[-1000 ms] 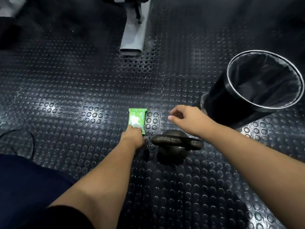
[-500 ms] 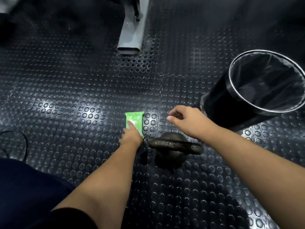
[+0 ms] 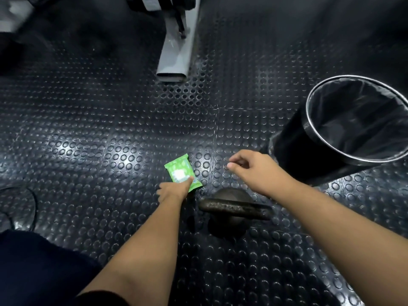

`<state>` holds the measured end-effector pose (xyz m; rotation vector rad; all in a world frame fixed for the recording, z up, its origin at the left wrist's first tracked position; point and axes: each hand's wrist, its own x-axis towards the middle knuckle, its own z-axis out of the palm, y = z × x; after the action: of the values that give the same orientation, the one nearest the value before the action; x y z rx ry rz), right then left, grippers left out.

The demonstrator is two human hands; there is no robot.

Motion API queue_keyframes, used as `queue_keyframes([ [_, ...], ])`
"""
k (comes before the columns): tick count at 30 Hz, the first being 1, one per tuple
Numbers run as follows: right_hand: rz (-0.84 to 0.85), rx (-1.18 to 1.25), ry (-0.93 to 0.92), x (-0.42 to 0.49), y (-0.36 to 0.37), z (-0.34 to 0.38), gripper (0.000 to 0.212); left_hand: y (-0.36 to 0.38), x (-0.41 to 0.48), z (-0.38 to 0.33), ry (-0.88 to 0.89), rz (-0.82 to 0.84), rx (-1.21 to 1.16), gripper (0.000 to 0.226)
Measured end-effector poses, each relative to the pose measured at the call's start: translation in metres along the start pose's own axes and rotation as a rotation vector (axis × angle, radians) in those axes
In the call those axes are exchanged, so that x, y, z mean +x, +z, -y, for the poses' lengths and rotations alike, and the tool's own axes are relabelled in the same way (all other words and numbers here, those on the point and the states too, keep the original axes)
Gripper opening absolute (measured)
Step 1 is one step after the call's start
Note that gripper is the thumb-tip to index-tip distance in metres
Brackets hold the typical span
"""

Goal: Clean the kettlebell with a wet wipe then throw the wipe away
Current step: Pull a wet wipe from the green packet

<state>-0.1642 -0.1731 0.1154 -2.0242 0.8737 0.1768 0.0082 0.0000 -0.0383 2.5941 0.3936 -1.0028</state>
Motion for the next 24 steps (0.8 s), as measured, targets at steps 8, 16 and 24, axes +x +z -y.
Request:
queue_keyframes([
  [8,0.003,0.016,0.006,0.007,0.001,0.0,0.025,0.004,0.005,-0.012,0.196,0.017,0.032,0.077],
  [16,0.014,0.05,0.056,-0.011,-0.017,0.011,0.022,-0.036,-0.026,-0.016,0.399,0.084,-0.032,0.058],
  [24,-0.086,0.225,-0.009,-0.013,-0.025,0.037,0.03,-0.116,-0.094,-0.074,0.718,0.296,-0.149,0.058],
])
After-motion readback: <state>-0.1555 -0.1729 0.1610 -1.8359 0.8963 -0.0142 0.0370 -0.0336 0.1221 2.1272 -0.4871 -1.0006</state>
